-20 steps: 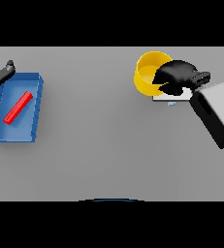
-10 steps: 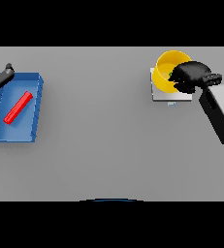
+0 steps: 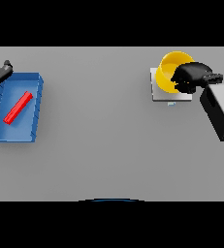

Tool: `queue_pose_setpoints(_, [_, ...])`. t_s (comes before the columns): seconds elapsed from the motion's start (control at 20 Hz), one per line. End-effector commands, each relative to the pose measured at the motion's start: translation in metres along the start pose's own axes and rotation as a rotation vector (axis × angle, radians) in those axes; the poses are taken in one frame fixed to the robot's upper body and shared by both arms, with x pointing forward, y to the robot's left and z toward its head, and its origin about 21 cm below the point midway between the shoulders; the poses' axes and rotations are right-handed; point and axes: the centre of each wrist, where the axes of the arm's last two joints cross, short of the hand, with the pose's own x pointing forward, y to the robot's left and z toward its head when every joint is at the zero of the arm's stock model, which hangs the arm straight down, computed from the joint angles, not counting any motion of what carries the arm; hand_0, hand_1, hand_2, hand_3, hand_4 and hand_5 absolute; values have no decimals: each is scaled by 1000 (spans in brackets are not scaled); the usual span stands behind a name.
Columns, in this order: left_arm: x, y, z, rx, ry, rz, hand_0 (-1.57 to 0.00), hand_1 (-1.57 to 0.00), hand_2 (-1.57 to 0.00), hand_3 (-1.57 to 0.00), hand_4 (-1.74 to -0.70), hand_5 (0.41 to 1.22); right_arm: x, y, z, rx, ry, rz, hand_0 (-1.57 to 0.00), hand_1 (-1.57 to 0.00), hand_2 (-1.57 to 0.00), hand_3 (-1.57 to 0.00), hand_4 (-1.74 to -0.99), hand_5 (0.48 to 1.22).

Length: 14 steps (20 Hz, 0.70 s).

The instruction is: Pick up the red beaker and tilt it to pour out 1 green nut into yellow bowl. Pick up the yellow bowl and place it on the metallic measuring scale.

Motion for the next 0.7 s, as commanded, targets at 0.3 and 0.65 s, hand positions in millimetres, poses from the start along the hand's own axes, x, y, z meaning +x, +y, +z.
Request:
queue_pose_setpoints(0.3, [-4,-5,0,-4,-5,-2,1,1,1,1,-846,766,0,-3,-1,46,24,-58,-581,-436,-457,-662,-1528,899])
queue_pose_setpoints(0.65, [-1,-3,4,1,-17,6,1,1,1,1,-854,774,-4,-1,0,73,43,-25,-121,-91,-145,-360,-1442,811])
